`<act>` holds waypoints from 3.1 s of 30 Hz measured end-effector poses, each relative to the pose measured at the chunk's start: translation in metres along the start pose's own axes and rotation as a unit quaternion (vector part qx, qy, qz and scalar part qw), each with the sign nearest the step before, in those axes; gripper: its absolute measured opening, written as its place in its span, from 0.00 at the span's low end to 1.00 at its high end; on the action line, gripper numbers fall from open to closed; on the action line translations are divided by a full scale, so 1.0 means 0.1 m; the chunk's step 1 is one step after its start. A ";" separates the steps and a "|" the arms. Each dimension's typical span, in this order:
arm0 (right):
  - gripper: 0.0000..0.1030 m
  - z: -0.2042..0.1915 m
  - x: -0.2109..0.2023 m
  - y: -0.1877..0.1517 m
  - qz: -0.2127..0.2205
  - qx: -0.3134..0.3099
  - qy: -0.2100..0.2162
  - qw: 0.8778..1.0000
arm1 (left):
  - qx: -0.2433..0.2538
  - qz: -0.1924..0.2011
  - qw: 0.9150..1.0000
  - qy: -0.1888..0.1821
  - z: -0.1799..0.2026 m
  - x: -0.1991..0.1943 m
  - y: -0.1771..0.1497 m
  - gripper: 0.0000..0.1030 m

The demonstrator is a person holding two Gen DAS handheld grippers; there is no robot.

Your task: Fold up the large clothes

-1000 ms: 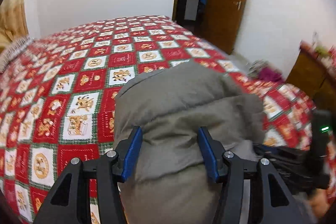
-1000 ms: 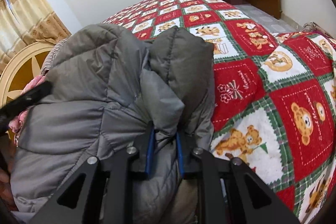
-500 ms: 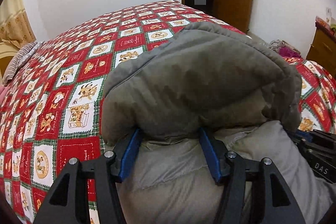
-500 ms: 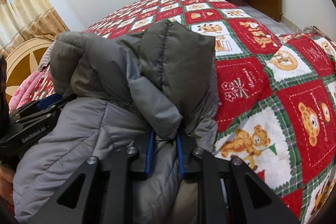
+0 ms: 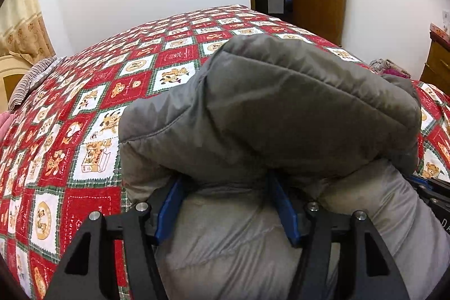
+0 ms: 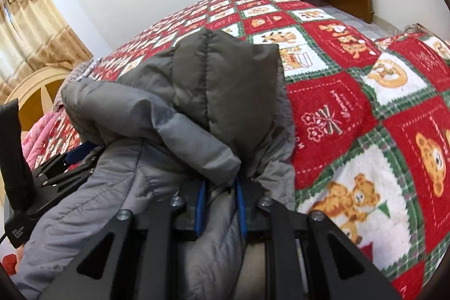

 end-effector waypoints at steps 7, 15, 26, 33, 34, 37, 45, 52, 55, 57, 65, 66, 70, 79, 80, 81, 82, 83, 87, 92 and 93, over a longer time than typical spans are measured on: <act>0.22 -0.02 -0.16 0.02 -0.010 -0.017 -0.007 1.000 | 0.013 0.008 1.000 -0.003 0.02 -0.08 -0.05 0.61; 0.55 0.00 -0.54 0.62 -0.037 -0.027 0.010 0.999 | 0.023 0.012 1.000 0.008 0.06 -0.11 -0.03 0.61; 0.28 -0.08 0.22 0.82 -0.063 -0.027 -0.041 0.997 | 0.042 -0.009 0.999 0.014 0.12 -0.12 0.05 0.62; 0.26 -0.09 0.38 0.63 -0.045 -0.040 -0.069 0.996 | -0.026 -0.025 0.997 -0.074 -0.13 -0.23 0.51 0.66; 0.26 -0.10 0.38 0.60 -0.041 -0.046 -0.069 0.996 | -0.044 -0.024 0.996 -0.077 -0.17 -0.16 0.64 0.68; 0.26 -0.12 0.38 0.58 -0.035 -0.056 -0.070 0.995 | -0.020 -0.039 0.998 -0.040 -0.03 0.14 0.79 0.72; 0.26 -0.01 0.38 0.52 -0.002 -0.023 -0.040 0.999 | -0.004 -0.039 0.999 -0.014 0.13 0.61 0.59 0.80; 0.30 0.03 0.08 0.65 -0.029 -0.027 -0.007 0.999 | 0.001 -0.061 0.997 -0.054 0.05 0.47 0.62 0.81; 0.33 0.02 -0.44 0.63 -0.010 -0.025 0.025 0.999 | 0.002 -0.058 0.995 -0.080 -0.14 0.14 0.65 0.81; 0.33 -0.03 -0.72 0.57 0.003 -0.028 0.045 0.999 | -0.007 -0.038 0.995 -0.094 -0.28 -0.13 0.63 0.81; 0.34 -0.22 -0.80 -0.29 -0.064 -0.001 0.055 0.996 | 0.007 -0.053 0.995 -0.085 -0.11 -0.11 0.44 0.81; 0.34 -0.19 -0.74 -0.42 -0.065 0.016 0.051 0.996 | 0.006 -0.054 0.995 -0.082 -0.06 -0.06 0.44 0.81; 0.34 -0.05 -0.63 -0.77 -0.032 0.087 0.055 0.994 | 0.025 -0.051 0.996 -0.068 0.10 0.01 0.43 0.84; 0.46 -0.21 -0.84 -0.53 -0.036 0.025 0.003 0.999 | -0.038 -0.013 0.995 -0.096 -0.39 -0.39 0.48 0.86; 0.59 -0.19 -0.95 -0.43 -0.020 0.017 0.004 1.000 | -0.059 0.002 0.993 -0.100 -0.54 -0.50 0.50 0.86; 0.72 -0.19 -1.09 -0.26 0.011 0.005 0.006 1.000 | -0.088 0.016 0.991 -0.102 -0.73 -0.60 0.51 0.87; 1.00 -0.19 -1.16 -0.11 0.033 -0.005 0.007 0.999 | -0.111 0.018 0.988 -0.105 -0.86 -0.65 0.51 0.88; 1.00 -0.17 -1.18 -0.02 0.046 -0.011 0.009 0.999 | -0.134 0.014 0.984 -0.113 -0.96 -0.65 0.49 0.90; 1.00 -0.05 -0.78 0.39 0.018 -0.001 0.027 0.999 | -0.204 -0.022 0.967 -0.154 -1.18 -0.49 0.30 0.90; 0.98 0.02 -0.14 0.31 -0.042 -0.004 0.048 0.998 | -0.309 -0.042 0.926 -0.213 -1.29 -0.21 0.00 0.90; 0.98 0.01 -0.12 0.27 -0.044 -0.010 0.045 0.998 | -0.310 -0.054 0.922 -0.225 -1.24 -0.13 0.00 0.90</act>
Point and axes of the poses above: each gripper's, at about its wrist camera, not at the fingertips, and x roughly the way its jaws point, z to its right, y to its top, the point moved 1 cm from there along x, roughly the way its jaws point, and after that the axes turned 6 degrees about -x, right-handed, at the moved point
